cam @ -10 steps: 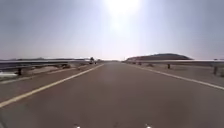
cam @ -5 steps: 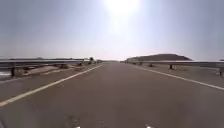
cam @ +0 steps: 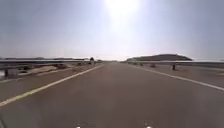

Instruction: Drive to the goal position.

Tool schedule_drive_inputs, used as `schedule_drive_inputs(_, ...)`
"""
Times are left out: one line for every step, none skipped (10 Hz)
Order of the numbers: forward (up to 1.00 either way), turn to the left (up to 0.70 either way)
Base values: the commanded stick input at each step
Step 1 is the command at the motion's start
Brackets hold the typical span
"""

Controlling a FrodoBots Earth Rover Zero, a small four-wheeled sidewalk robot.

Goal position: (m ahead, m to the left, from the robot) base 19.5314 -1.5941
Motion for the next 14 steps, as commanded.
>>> schedule_drive_inputs(0.70,0.00)
schedule_drive_inputs(0.70,0.00)
schedule_drive_inputs(0.70,0.00)
schedule_drive_inputs(0.70,0.00)
schedule_drive_inputs(0.70,0.00)
schedule_drive_inputs(0.70,0.00)
schedule_drive_inputs(0.70,0.00)
schedule_drive_inputs(0.70,0.00)
schedule_drive_inputs(0.70,0.00)
schedule_drive_inputs(0.70,0.00)
schedule_drive_inputs(0.70,0.00)
schedule_drive_inputs(0.70,0.00)
schedule_drive_inputs(0.70,0.00)
schedule_drive_inputs(0.70,0.00)
